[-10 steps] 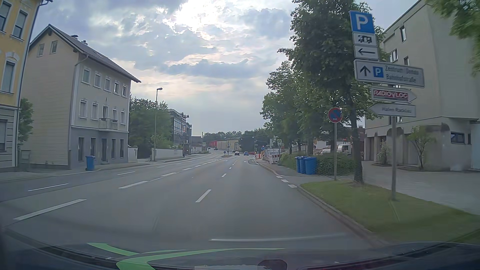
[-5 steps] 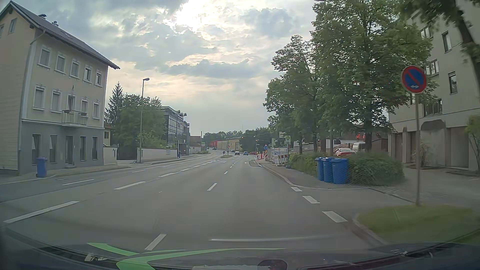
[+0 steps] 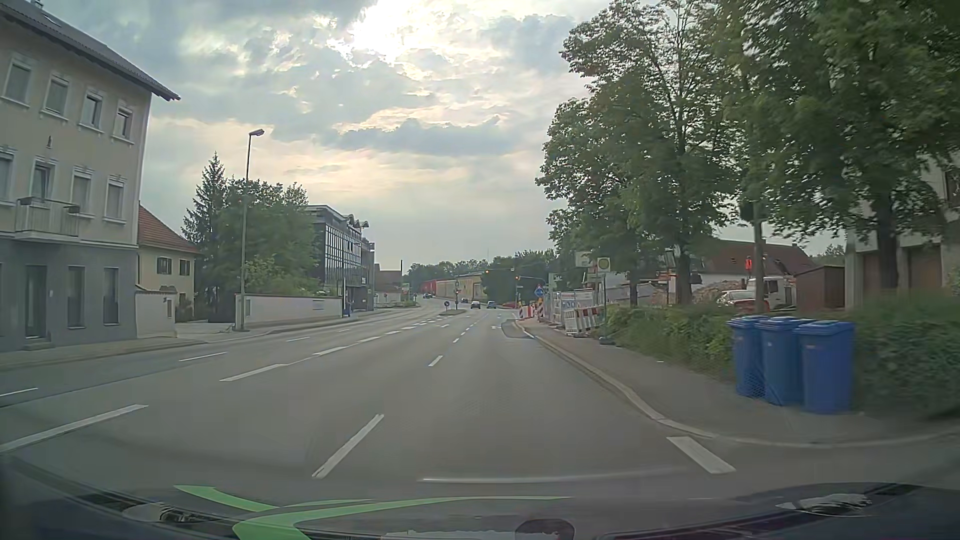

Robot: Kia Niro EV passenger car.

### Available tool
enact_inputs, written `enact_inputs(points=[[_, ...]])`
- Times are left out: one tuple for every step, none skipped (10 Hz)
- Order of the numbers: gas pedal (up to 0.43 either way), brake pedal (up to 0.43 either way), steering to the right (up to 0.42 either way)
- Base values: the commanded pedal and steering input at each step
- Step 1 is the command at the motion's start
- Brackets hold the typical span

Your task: Follow the waypoints while adhering to traffic rules and regulations

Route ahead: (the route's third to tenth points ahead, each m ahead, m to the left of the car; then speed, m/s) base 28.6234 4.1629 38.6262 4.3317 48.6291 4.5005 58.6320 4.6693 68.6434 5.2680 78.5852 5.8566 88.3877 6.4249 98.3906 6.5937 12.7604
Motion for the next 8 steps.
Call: enact_inputs(points=[[0.000,0.000,-0.006],[0.000,0.018,-0.005],[0.000,0.091,-0.004],[0.000,0.152,-0.004],[0.000,0.183,-0.004],[0.000,0.195,-0.004],[0.000,0.201,-0.004],[0.000,0.213,-0.004]])
